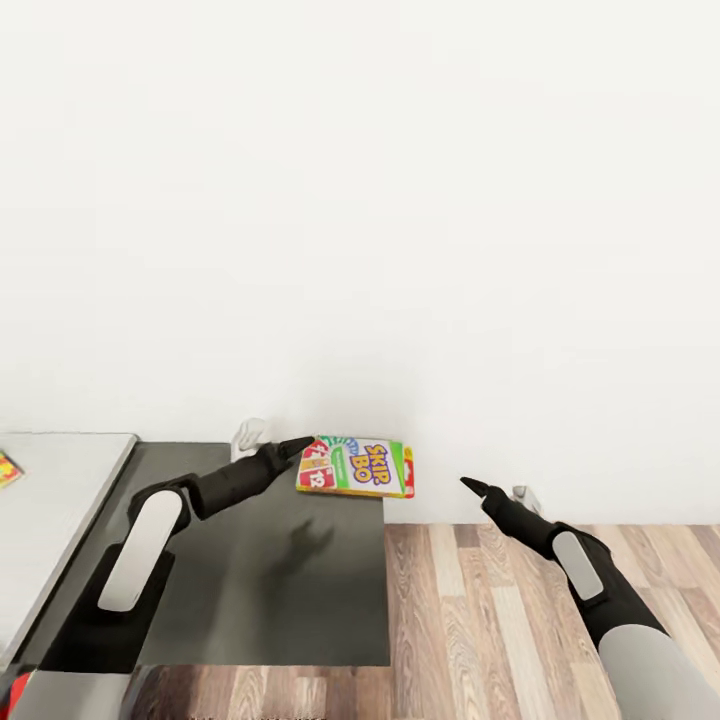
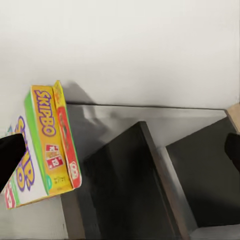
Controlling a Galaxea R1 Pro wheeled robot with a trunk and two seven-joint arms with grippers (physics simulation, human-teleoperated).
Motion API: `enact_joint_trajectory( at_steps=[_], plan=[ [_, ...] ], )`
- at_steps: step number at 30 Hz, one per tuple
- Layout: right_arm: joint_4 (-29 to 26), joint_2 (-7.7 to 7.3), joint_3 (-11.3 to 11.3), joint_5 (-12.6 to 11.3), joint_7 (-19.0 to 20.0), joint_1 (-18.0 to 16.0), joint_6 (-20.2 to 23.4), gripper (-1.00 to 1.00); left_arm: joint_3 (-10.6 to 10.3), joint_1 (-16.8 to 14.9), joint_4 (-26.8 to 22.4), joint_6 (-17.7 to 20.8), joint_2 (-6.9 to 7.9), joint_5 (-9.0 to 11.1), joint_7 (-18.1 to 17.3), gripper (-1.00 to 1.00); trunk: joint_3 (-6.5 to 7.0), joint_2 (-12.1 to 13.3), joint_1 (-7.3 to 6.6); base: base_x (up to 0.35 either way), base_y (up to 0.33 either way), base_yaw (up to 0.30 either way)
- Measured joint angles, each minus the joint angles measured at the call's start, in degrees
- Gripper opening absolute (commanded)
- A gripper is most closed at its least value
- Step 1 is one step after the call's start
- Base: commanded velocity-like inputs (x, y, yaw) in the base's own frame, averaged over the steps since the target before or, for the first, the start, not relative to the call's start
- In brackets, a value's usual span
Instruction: Put all the toys in the child's room - the three board games (two on the bed and one on the table), the two jigsaw puzzles on the table, and the tennis ball on the table - inside the toy box on the table in the child's room.
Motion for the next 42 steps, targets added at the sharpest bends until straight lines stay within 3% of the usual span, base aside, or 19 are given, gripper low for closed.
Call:
enact_joint_trajectory(
  at_steps=[9,18,23,30,34,42],
  plan=[
    [-0.2,-0.77,-0.14,-0.08,2.4,-0.11,-0.01,1.0,-1.02,0.0,-0.26,0.12,-0.42,1.02,-0.17,1.0,0.0,0.0,0.0,0.0,0.0,0.286],
    [-0.24,-1.19,-0.51,0.02,2.62,-0.1,-0.01,1.0,-2.25,-0.01,-0.33,0.22,-0.47,3.29,-0.28,1.0,0.0,0.0,0.0,0.0,0.0,0.111],
    [-0.11,-3.21,-3.81,0.06,2.49,-0.1,0.09,1.0,-3.41,-0.02,-0.3,0.27,-0.43,4.4,-0.3,1.0,0.0,0.0,0.0,0.0,0.0,0.021],
    [0.08,-4.03,-6.46,-0.14,1.54,-0.1,0.43,1.0,-3.77,-0.02,-0.29,0.27,-0.42,6.09,-0.31,1.0,0.0,0.0,0.0,0.0,0.0,0.006],
    [0.15,-4.29,-7.16,-1.35,1.18,-0.1,2.38,1.0,-4.3,-0.02,-0.29,0.27,-0.42,7.51,-0.31,1.0,0.0,0.0,0.0,0.0,0.0,0.002],
    [0.23,-4.64,-7.43,-4.25,1.08,-0.1,5.34,1.0,-4.97,-0.02,-0.29,0.21,-0.42,8.16,-0.31,1.0,0.0,0.0,0.0,0.0,0.0,0.0]
  ],
)
